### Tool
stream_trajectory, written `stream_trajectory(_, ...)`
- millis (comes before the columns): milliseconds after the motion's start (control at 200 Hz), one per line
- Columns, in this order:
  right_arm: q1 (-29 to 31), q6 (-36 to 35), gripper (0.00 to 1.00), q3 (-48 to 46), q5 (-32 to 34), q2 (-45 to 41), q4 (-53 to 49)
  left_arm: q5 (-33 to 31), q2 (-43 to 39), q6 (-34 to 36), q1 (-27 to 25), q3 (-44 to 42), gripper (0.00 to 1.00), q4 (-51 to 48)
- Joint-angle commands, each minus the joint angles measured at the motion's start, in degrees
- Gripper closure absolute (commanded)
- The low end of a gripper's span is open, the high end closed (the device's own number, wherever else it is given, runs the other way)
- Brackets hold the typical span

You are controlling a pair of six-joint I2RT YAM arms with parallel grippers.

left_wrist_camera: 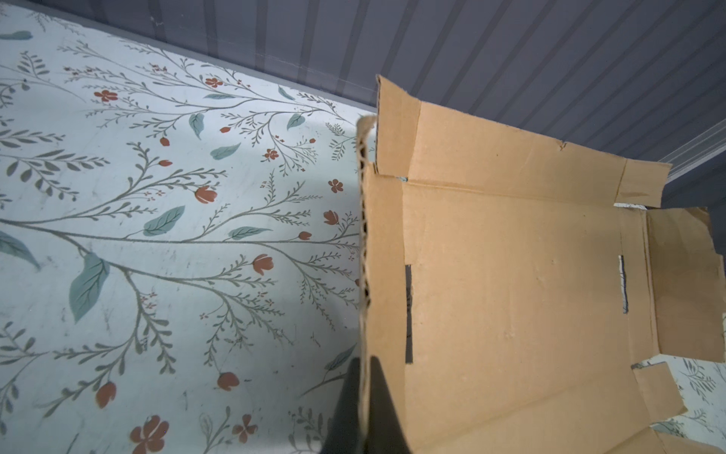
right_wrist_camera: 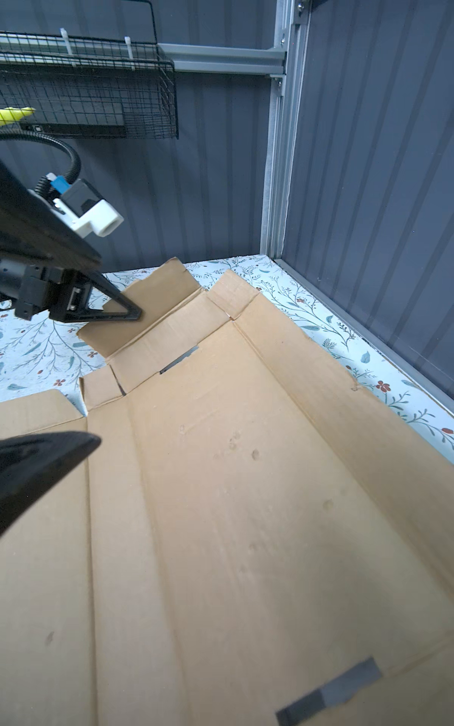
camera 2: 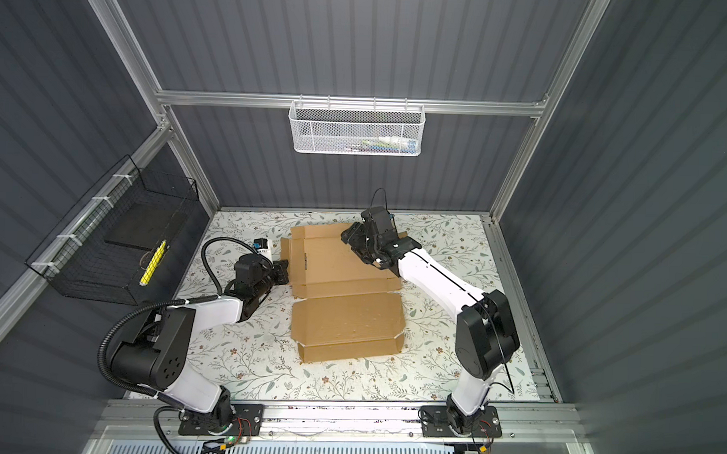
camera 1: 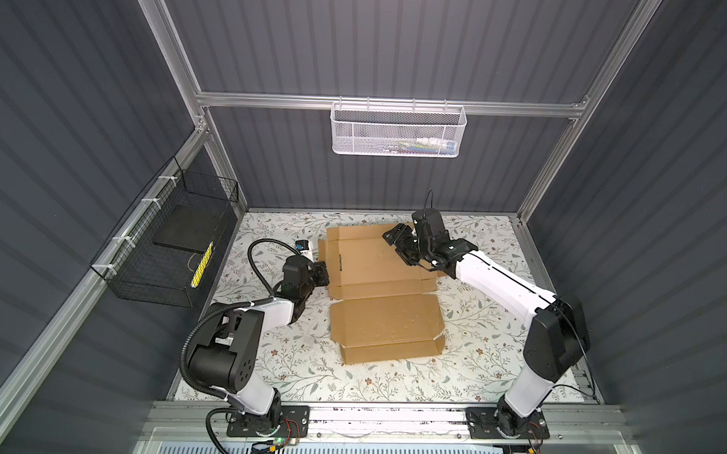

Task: Fold the paper box

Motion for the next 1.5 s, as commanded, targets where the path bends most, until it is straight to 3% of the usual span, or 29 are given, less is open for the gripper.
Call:
stream_trajectory(0, -1.05, -0.46, 0.33, 4.54, 2.06, 2.27, -4.98, -1.66, -1.66, 3.14, -1.58, -2.46, 1.00, 7.35)
stream_trajectory(345, -4.22, 0.34, 0.32, 5.56, 3.36, 3.90, -5.39, -8.45, -1.42, 8.23, -6.39, -10.21, 1.00, 24.10)
stream_trajectory(856, -4.40, 10.50, 0.30, 8.26, 0.67, 8.89, 0.90, -13.01, 0.56, 9.44, -7.07, -15.36, 1.00, 38.07)
stream_trajectory(1061, -3.94, 12.43, 0.30, 8.27, 2.61, 8.51, 2.16, -13.51, 5.37, 10.22, -7.45, -18.78, 1.00, 52.15)
stream_trajectory(1491, -3.58, 15.78, 0.29, 6.53, 4.97, 6.53, 4.08, -13.09, 4.97, 11.58, -8.00, -18.63, 1.00, 52.05)
